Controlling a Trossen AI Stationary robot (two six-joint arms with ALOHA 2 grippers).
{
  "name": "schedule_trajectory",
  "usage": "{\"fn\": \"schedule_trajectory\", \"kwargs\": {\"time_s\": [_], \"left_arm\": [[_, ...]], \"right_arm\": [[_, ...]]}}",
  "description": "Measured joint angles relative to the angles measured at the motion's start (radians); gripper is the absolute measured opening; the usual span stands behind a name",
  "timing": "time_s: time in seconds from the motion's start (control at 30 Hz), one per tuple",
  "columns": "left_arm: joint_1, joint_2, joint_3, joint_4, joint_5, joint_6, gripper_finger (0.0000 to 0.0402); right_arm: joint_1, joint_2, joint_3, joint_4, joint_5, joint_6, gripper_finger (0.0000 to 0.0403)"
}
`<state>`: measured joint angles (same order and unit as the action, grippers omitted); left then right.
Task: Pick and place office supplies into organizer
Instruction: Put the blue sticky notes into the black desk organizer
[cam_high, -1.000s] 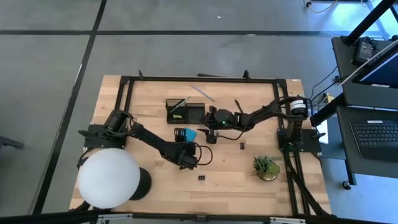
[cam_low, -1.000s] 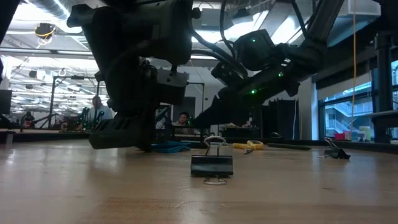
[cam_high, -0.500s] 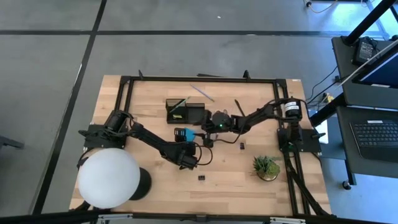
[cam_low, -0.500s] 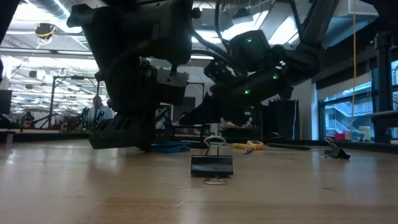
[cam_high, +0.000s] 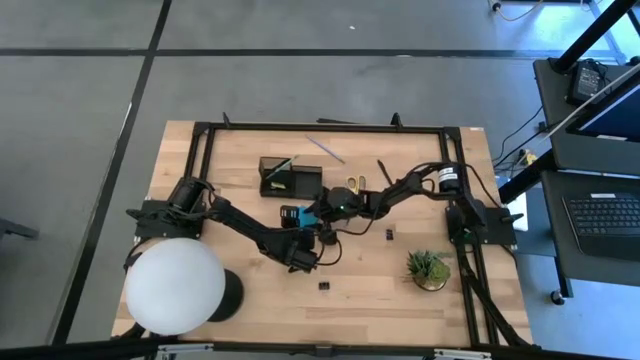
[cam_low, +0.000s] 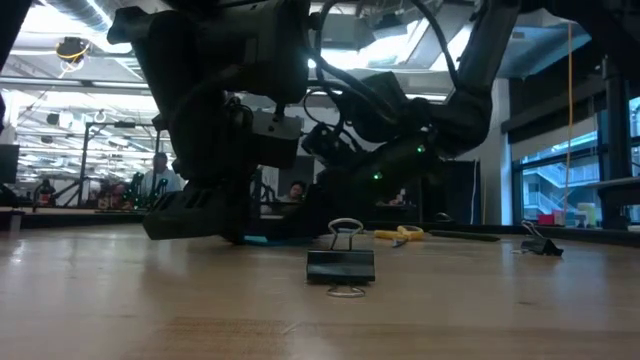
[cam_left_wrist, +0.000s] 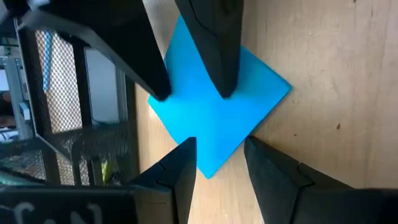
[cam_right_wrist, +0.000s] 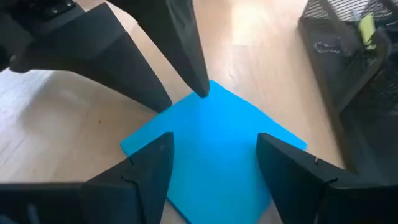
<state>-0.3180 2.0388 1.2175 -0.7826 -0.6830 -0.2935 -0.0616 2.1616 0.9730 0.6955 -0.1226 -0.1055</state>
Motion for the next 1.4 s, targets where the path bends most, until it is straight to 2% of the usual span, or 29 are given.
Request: {"fn": "schedule_trajectory", "kwargs": {"time_s": [0.27, 0.47, 0.77, 1.07, 1.4], "left_arm": [[-0.001, 0.001, 0.000, 0.000, -0.031, 0.003, 0.0139], [-0.001, 0.002, -0.001, 0.005, -0.045, 0.154, 0.0139], [-0.001, 0.004, -0.002, 0.022, -0.100, 0.211, 0.0139], [-0.001, 0.004, -0.002, 0.023, -0.116, 0.206, 0.0139], [-0.006, 0.005, -0.003, 0.022, -0.200, 0.204, 0.0139]], "right_arm": [[-0.001, 0.007, 0.024, -0.054, -0.007, 0.000, 0.0233], [-0.001, 0.007, 0.024, -0.055, -0.004, 0.023, 0.0233], [-0.001, 0.008, 0.023, -0.055, 0.001, 0.027, 0.0233], [-0.001, 0.009, 0.022, -0.055, 0.001, 0.030, 0.0233], [-0.002, 0.009, 0.022, -0.055, 0.001, 0.034, 0.0233]]}}
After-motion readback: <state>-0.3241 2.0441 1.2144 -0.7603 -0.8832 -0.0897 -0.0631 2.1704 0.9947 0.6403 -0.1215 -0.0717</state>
